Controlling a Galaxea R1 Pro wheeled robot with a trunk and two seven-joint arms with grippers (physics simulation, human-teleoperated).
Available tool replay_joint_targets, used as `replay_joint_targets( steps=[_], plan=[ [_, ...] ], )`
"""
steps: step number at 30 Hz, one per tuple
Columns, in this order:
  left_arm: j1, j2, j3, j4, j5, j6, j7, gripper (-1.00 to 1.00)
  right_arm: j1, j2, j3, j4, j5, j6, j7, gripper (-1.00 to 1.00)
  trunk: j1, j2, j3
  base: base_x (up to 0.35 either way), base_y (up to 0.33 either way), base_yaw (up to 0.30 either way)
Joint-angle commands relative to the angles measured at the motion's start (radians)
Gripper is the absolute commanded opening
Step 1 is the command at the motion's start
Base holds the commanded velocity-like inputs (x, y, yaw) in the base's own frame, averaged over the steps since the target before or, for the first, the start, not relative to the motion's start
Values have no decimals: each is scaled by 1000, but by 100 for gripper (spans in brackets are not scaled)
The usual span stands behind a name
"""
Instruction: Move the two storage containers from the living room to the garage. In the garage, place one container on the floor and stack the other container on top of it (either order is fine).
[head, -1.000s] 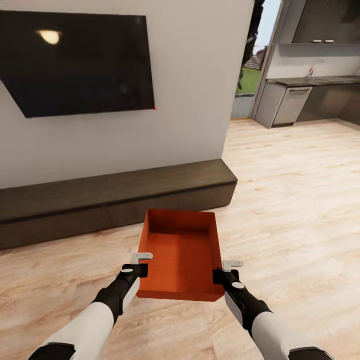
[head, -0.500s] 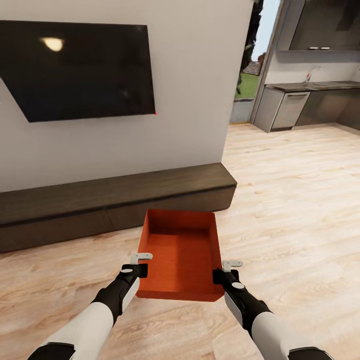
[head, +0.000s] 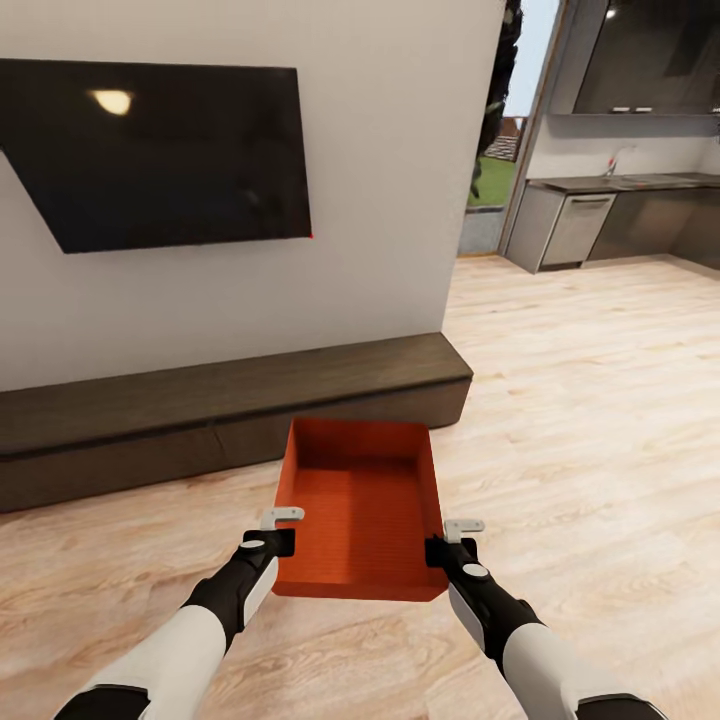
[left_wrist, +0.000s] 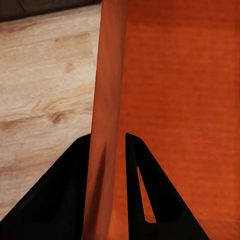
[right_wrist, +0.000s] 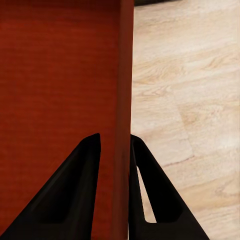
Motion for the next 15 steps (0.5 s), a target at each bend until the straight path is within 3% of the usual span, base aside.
replay_joint_targets(
  steps=[1, 15],
  plan=[
    [0, 0, 15, -5, -28, -41, 16, -100, 0, 2, -11, 2, -15, -2, -2, -100, 0, -1, 1, 0, 0, 0],
    [0, 6, 18, -3, -24, -38, 8, -100, -1, 0, -10, 2, -15, -2, -1, -100, 0, -1, 23, 0, 0, 0]
  ],
)
